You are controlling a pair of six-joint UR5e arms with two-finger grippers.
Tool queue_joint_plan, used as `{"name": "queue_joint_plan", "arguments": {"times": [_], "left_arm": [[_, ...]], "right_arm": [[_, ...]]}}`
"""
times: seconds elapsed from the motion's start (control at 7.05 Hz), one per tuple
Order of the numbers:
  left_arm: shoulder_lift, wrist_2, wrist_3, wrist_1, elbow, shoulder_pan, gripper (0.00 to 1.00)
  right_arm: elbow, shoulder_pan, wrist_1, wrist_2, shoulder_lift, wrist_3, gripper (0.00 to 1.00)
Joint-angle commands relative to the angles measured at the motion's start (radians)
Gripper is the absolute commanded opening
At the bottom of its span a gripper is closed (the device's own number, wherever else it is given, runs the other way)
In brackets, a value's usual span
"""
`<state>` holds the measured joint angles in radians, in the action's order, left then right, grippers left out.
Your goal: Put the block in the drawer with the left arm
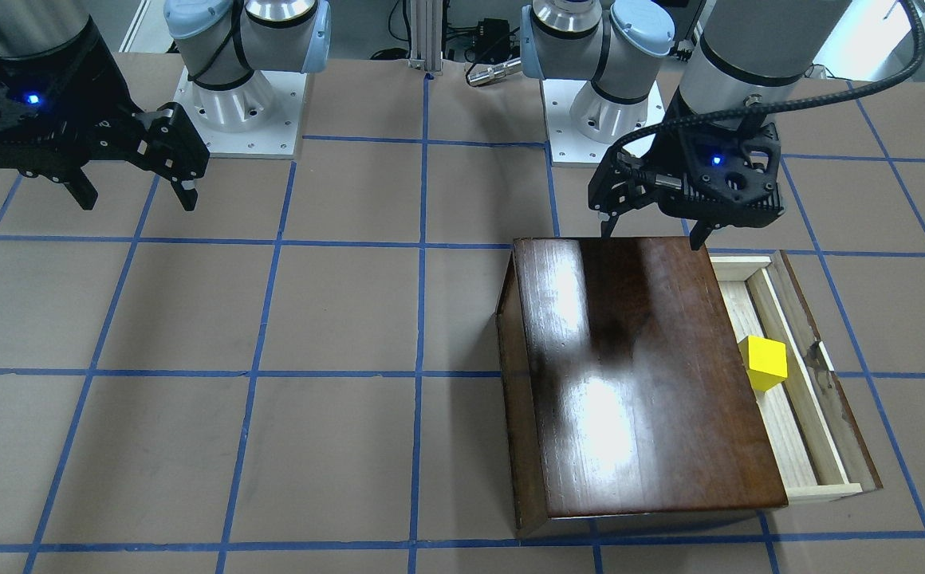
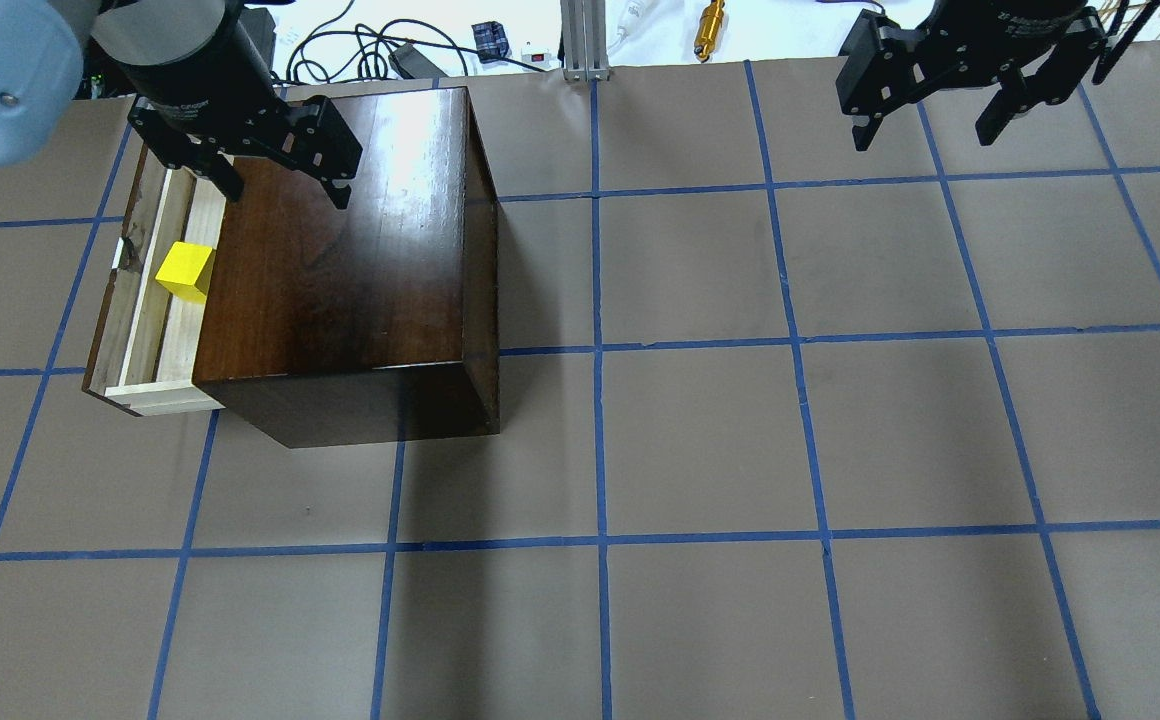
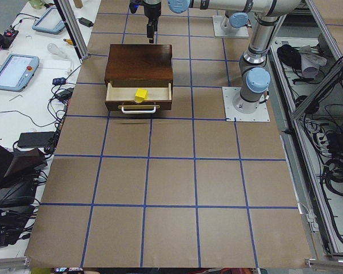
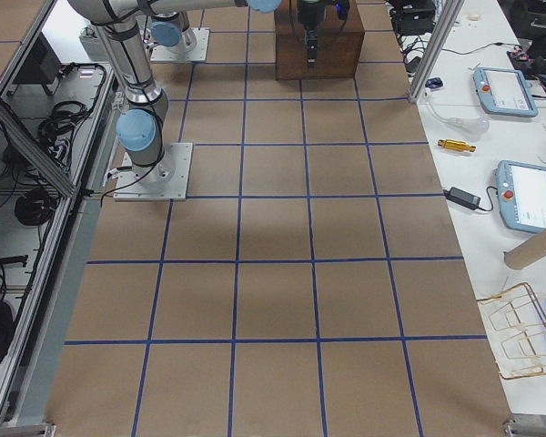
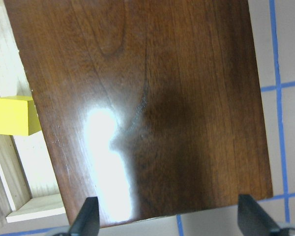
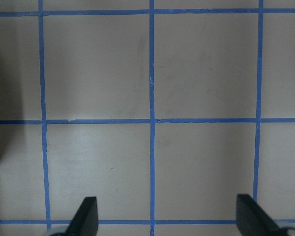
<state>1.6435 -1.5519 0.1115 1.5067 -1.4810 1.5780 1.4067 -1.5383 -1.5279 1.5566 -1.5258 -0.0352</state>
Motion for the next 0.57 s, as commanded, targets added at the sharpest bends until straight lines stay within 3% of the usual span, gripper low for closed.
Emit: {"name": "queue_joint_plan", "arguments": {"times": [0.0,0.43], "left_arm": [[-0.017,0.03,-0.018,-0.117,-0.073,-0.006,1.0],[-0.024,0.018,-0.019,-0.102,-0.064,-0.007,1.0]], "right_arm": [[0.0,0.001,0.0,0.0,-0.001,0.0,1.0],[0.0,0.001,0.0,0.0,0.001,0.0,1.0]]}}
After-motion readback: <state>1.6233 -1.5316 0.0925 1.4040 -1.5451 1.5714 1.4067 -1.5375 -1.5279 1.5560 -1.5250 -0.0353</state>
